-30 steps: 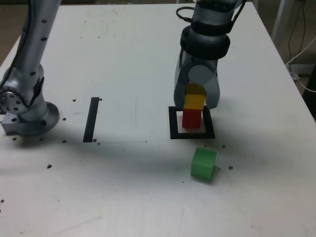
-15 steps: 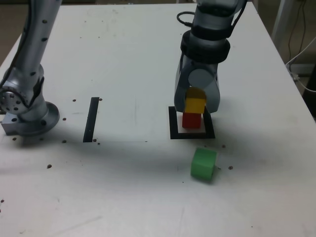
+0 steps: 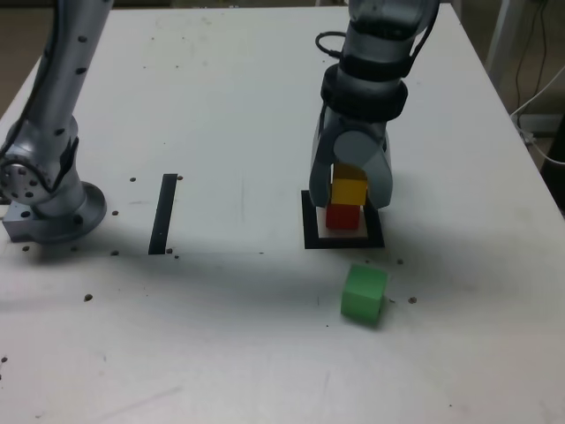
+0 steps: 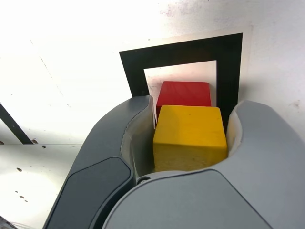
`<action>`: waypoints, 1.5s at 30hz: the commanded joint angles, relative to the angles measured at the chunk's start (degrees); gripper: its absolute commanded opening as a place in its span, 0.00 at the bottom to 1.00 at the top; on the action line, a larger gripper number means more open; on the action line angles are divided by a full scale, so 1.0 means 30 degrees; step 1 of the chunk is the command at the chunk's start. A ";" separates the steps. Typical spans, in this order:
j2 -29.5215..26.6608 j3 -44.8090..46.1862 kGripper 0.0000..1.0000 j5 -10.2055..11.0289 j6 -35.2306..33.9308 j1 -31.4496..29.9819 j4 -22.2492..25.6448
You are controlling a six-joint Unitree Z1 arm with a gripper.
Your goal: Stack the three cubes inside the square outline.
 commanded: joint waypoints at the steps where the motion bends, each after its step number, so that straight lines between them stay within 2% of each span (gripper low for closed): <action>1: -0.0003 0.0093 0.99 -0.0012 0.0039 0.0015 -0.0040; 9: -0.0613 0.0610 0.99 0.0379 -0.0117 0.0015 -0.0128; 18: -0.2333 0.0523 0.99 0.2294 -0.1090 -0.0301 0.0890; 22: -0.2630 -0.0304 0.99 0.2758 -0.1270 -0.0914 0.1901; 34: -0.2945 -0.2081 0.99 0.2937 -0.2776 -0.4473 0.3364; 45: -0.1303 -0.2792 0.99 0.2115 -0.3482 -0.6634 0.3278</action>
